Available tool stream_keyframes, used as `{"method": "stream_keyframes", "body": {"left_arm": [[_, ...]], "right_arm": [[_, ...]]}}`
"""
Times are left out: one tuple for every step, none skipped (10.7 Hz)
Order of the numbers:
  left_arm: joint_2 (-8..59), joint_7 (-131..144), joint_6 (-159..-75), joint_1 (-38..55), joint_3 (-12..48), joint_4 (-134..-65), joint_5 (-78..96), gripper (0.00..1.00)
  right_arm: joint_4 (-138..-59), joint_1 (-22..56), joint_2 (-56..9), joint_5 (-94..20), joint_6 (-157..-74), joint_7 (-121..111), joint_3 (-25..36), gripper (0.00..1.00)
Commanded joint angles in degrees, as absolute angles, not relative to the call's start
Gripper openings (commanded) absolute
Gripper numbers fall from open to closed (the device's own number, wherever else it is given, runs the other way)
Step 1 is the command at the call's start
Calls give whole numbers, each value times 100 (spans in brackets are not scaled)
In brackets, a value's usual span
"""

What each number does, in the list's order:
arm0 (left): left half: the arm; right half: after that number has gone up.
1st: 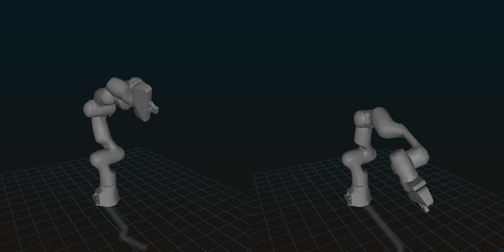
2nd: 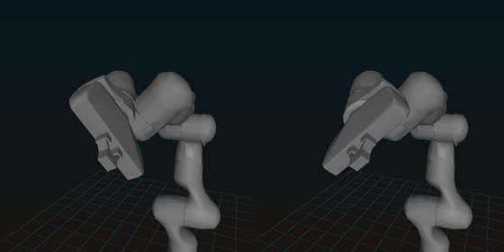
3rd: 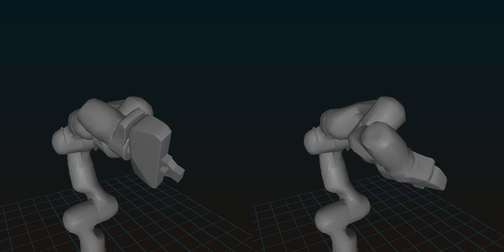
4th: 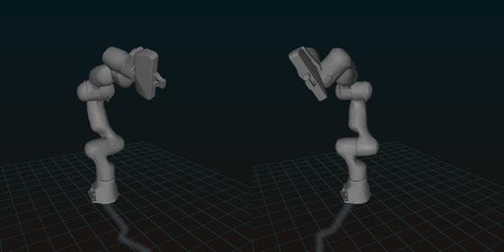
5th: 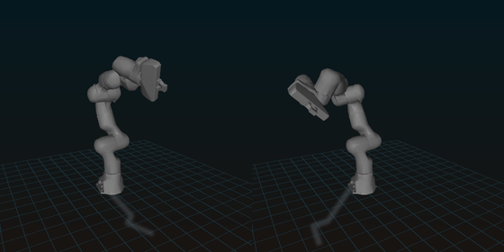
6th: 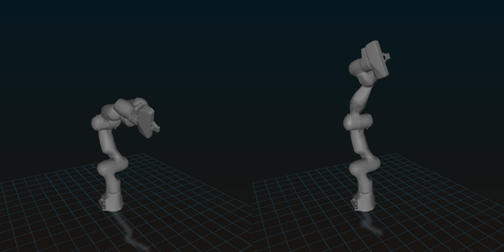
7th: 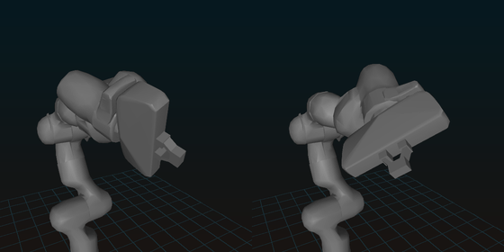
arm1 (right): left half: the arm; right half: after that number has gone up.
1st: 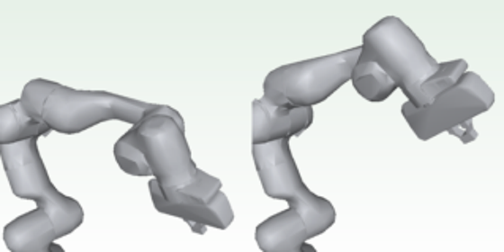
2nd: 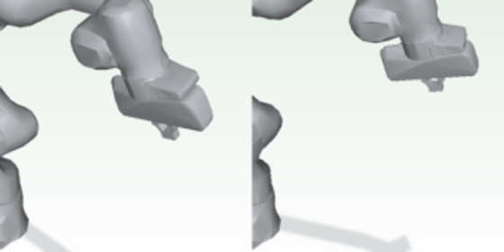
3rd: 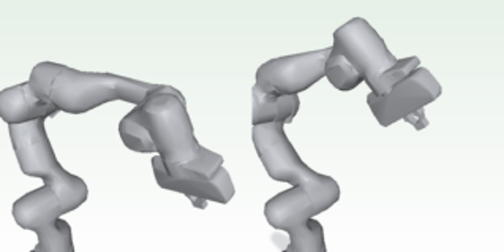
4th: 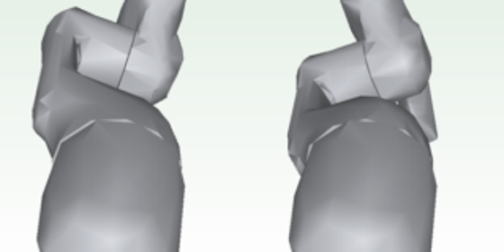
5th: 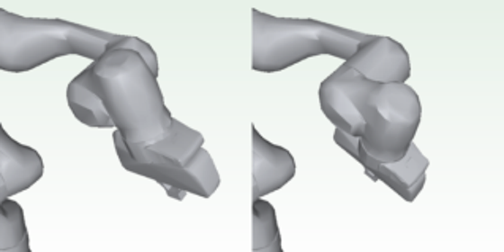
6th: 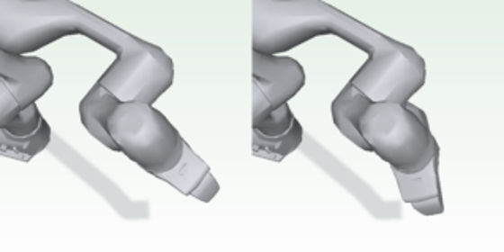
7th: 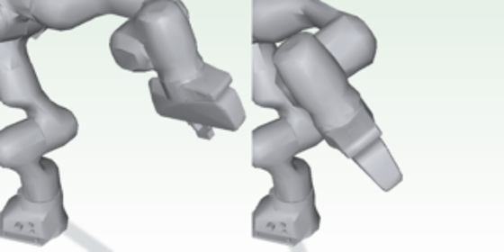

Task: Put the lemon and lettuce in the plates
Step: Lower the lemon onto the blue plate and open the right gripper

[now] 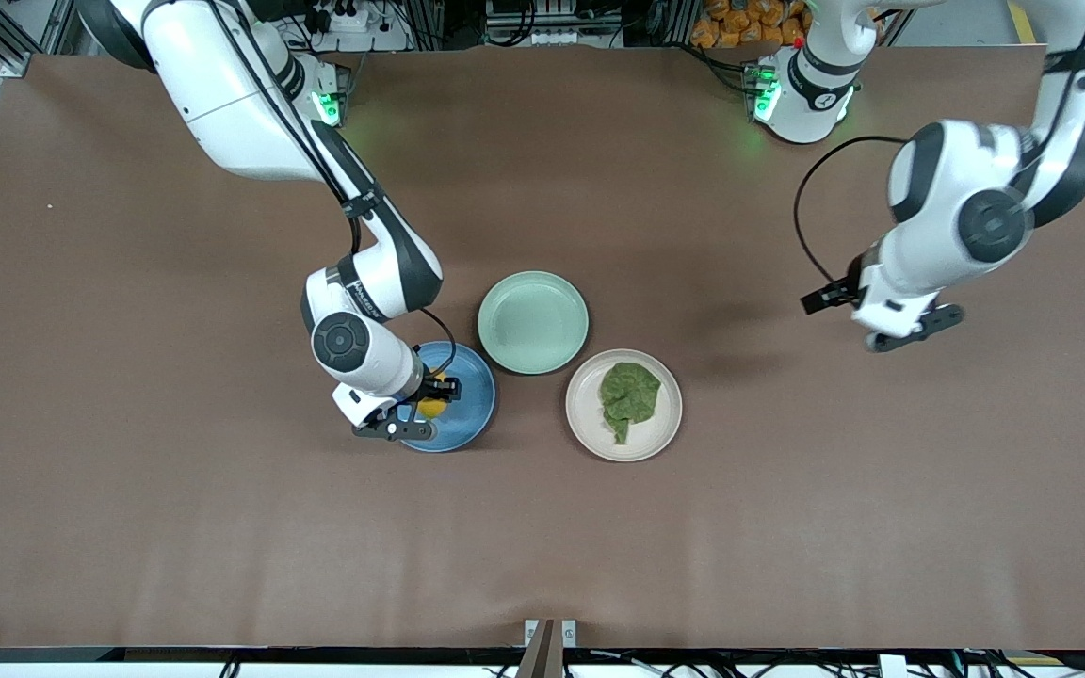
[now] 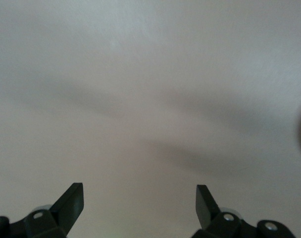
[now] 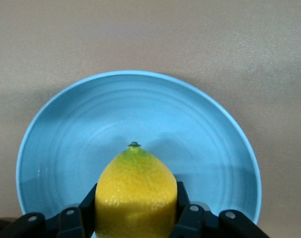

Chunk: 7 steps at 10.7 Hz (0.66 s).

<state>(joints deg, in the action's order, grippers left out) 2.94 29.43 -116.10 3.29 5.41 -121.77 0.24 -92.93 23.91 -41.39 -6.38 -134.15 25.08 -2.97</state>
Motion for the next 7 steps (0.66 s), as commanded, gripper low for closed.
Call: {"method": "stream_keyframes", "body": {"left_arm": [[-79,2585,-11637,422,369,-11737,141,100],[-97,2567,-11637,396,360,-11403,141,100],[-79,2479,-11637,378,360,-11043,80,100],[-97,2139,-11619,387,360,-10830,-147,100],[-105,1979,-11558,387,360,-10637,-263,100],[-97,1917,-11436,387,369,-10513,-272,100],[-131,1838,-11400,378,369,-10468,-272,100]], "right_arm": [[-9176,2417,-4210,-475,-13412,2566,-264,100],[-9167,2426,-4201,-353,-13403,2566,-264,100],[-9150,2426,-4175,-212,-13360,2584,-264,100],[-9115,2426,-4149,-220,-13342,2593,-264,100],[-9045,2426,-4122,-220,-13307,2593,-264,100],[-8896,2408,-4113,-220,-13089,2593,-264,100],[-8703,2365,-4113,-237,-12748,2593,-264,100]]}}
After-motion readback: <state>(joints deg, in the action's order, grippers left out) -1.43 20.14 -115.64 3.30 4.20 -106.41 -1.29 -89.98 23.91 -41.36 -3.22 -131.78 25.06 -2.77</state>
